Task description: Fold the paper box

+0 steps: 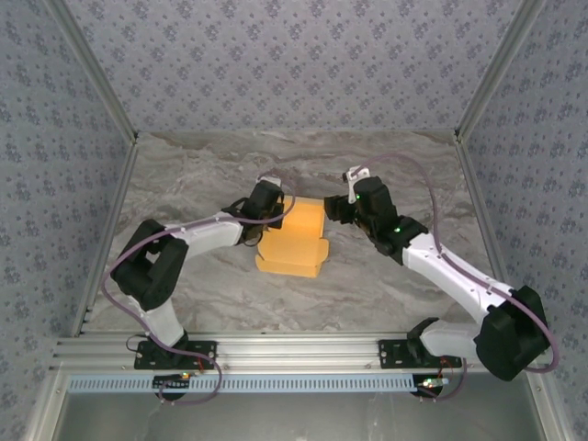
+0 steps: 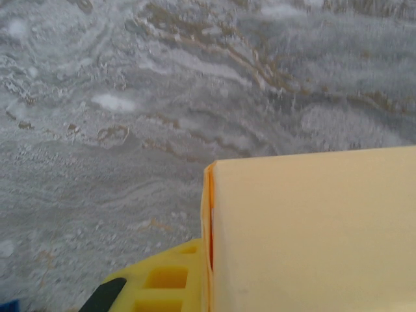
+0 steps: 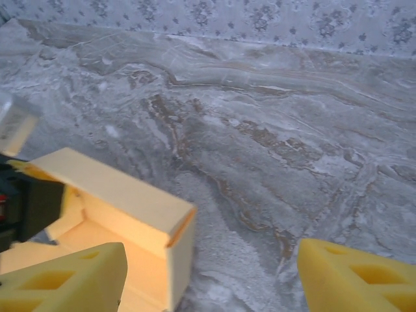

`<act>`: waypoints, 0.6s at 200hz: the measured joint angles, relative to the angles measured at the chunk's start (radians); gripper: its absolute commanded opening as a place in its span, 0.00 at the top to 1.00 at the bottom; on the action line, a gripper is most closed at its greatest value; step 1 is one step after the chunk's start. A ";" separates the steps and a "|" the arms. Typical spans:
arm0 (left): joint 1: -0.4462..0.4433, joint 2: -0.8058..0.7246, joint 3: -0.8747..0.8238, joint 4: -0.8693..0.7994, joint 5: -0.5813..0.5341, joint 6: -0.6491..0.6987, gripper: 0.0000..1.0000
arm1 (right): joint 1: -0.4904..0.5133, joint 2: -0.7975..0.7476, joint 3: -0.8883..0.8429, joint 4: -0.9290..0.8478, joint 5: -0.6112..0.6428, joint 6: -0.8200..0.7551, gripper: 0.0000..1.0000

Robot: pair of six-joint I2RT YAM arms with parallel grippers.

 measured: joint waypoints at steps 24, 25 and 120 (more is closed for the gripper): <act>0.033 -0.023 0.077 -0.180 0.076 0.045 1.00 | -0.057 0.000 -0.007 -0.004 -0.067 0.000 0.29; 0.034 -0.023 0.080 -0.187 0.079 0.048 1.00 | -0.058 0.001 -0.007 -0.004 -0.070 0.000 0.29; 0.090 0.112 0.426 -0.782 0.262 0.265 1.00 | -0.077 0.056 -0.039 0.010 -0.193 0.016 0.29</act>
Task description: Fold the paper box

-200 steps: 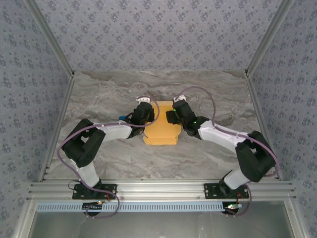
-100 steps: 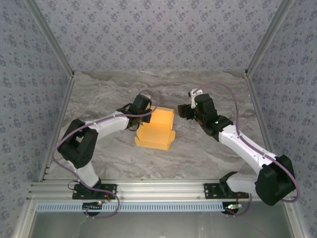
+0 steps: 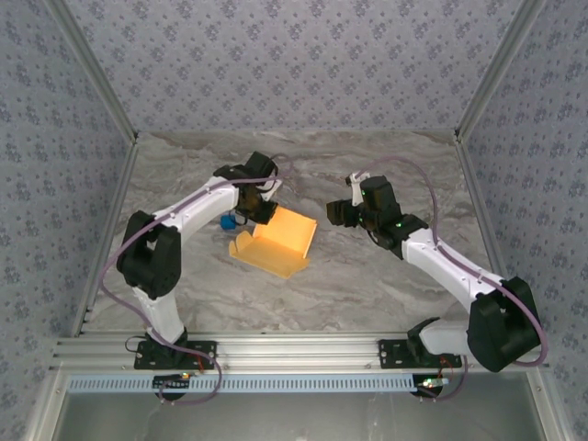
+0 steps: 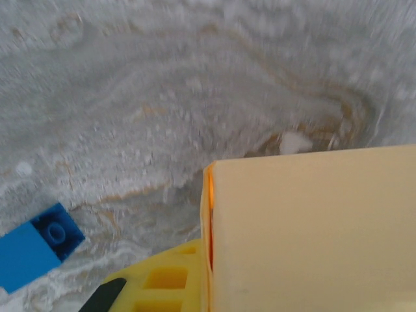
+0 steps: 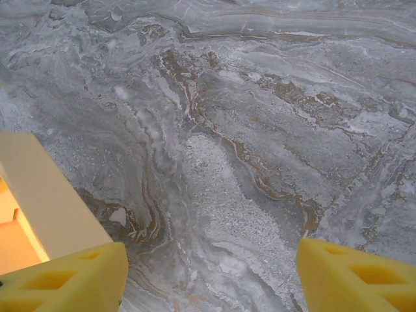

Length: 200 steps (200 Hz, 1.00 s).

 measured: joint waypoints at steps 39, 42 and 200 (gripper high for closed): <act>0.000 0.146 0.153 -0.182 -0.011 0.068 1.00 | -0.007 0.000 -0.009 0.002 -0.005 0.003 0.29; -0.001 0.157 0.164 -0.194 -0.013 0.074 1.00 | -0.008 0.000 -0.010 0.002 -0.005 0.003 0.29; -0.044 0.696 0.919 -0.664 -0.076 0.243 0.73 | -0.049 -0.150 -0.152 -0.072 0.021 0.027 0.29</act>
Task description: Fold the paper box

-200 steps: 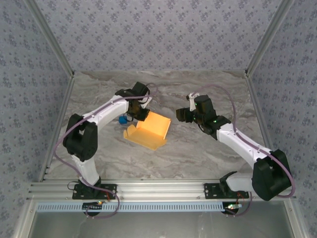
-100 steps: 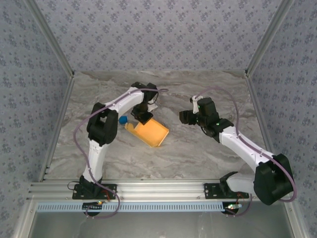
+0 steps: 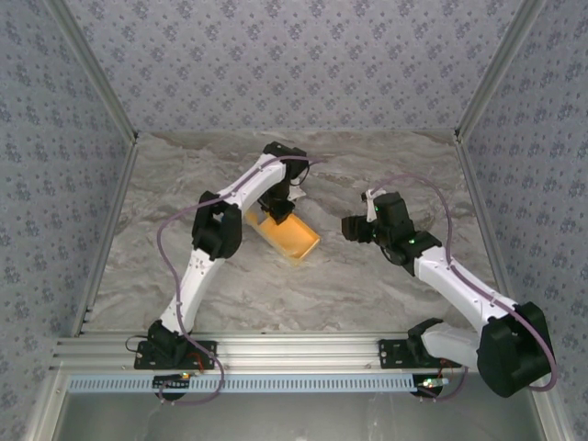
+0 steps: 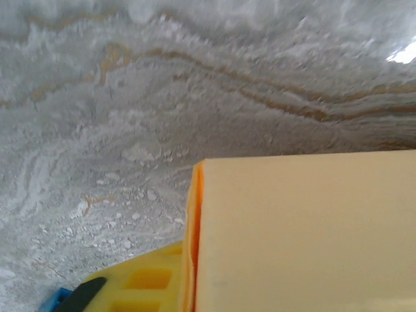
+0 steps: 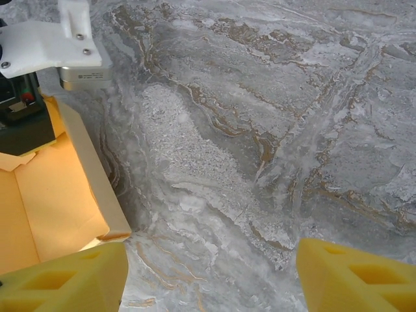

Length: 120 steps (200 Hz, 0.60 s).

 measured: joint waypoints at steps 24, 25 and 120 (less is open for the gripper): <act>-0.004 0.012 0.047 -0.024 0.010 0.011 0.65 | 0.000 -0.004 -0.004 -0.002 0.000 0.003 0.29; -0.004 0.012 0.048 -0.025 0.011 0.011 0.65 | 0.000 -0.004 -0.004 -0.002 0.000 0.003 0.29; -0.004 -0.004 0.139 -0.017 0.094 0.031 0.49 | 0.001 0.084 -0.011 0.021 -0.065 0.037 0.29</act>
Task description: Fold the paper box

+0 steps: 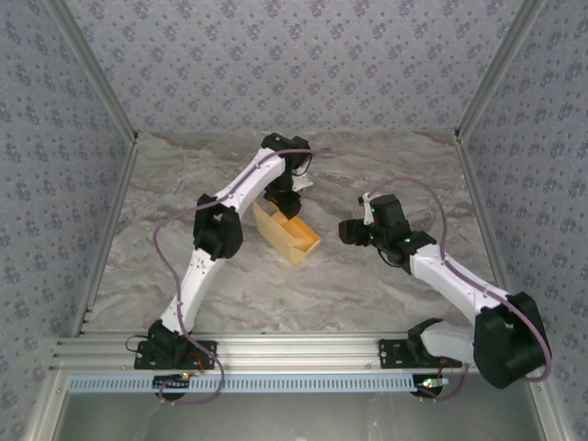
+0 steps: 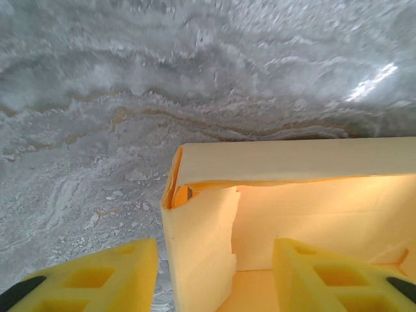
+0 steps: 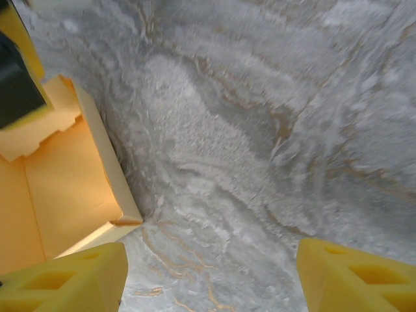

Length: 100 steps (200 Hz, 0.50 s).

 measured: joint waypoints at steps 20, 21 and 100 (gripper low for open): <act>0.000 -0.042 0.000 0.029 0.029 -0.001 0.46 | 0.011 0.114 0.032 0.022 -0.056 0.018 0.30; 0.000 -0.046 0.000 0.032 0.031 0.000 0.46 | 0.013 0.124 0.036 0.024 -0.062 0.019 0.30; 0.068 -0.554 -0.392 0.389 0.063 -0.139 0.45 | 0.106 0.450 0.207 0.113 -0.236 0.061 0.37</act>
